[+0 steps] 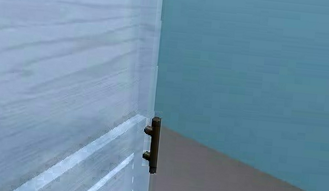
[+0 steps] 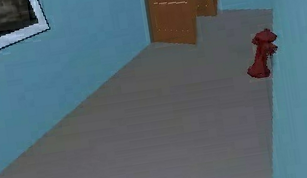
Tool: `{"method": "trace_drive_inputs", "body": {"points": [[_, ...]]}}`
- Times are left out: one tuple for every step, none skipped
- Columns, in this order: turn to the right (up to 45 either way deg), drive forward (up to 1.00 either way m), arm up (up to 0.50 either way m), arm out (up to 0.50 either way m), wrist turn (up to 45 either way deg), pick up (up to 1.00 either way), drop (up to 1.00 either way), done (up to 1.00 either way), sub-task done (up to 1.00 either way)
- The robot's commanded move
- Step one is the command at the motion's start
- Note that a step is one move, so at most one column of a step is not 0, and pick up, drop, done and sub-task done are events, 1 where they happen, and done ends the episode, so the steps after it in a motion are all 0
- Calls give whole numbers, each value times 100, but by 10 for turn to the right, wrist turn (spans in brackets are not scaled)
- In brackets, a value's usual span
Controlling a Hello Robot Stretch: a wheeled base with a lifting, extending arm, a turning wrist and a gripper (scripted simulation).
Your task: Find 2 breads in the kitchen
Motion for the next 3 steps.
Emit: {"method": "trace_drive_inputs", "body": {"points": [[-150,0,0,0,0,0,0,0,0],[0,5,0,0,0,0,0,0,0],[450,0,0,0,0,0,0,0,0]]}}
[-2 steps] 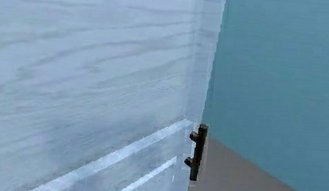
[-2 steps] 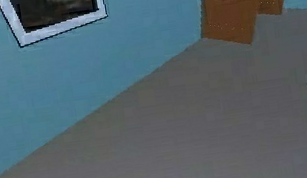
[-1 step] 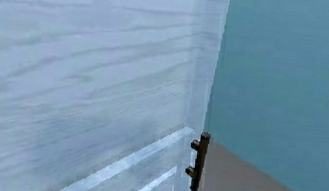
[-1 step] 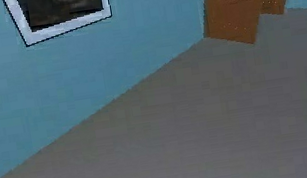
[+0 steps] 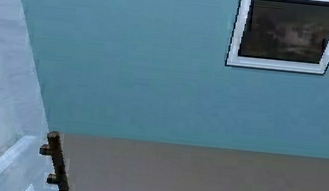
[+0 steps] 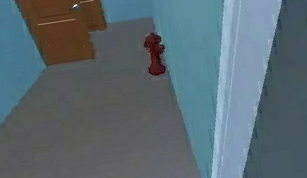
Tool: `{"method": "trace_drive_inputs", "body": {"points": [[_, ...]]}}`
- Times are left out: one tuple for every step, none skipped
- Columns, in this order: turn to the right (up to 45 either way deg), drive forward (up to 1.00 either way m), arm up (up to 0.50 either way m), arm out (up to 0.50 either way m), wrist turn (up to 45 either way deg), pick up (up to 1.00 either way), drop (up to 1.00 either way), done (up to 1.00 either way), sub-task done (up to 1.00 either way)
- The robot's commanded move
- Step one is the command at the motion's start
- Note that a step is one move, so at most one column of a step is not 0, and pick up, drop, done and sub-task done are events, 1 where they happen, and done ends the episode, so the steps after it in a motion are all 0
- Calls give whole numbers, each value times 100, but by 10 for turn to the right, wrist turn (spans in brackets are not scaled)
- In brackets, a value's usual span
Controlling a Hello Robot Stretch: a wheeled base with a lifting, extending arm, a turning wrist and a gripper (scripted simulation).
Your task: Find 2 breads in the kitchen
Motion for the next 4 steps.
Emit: {"method": "trace_drive_inputs", "body": {"points": [[450,0,0,0,0,0,0,0,0],[330,0,0,0,0,0,0,0,0],[0,100,0,0,0,0,0,0,0],[30,0,0,0,0,0,0,0,0]]}}
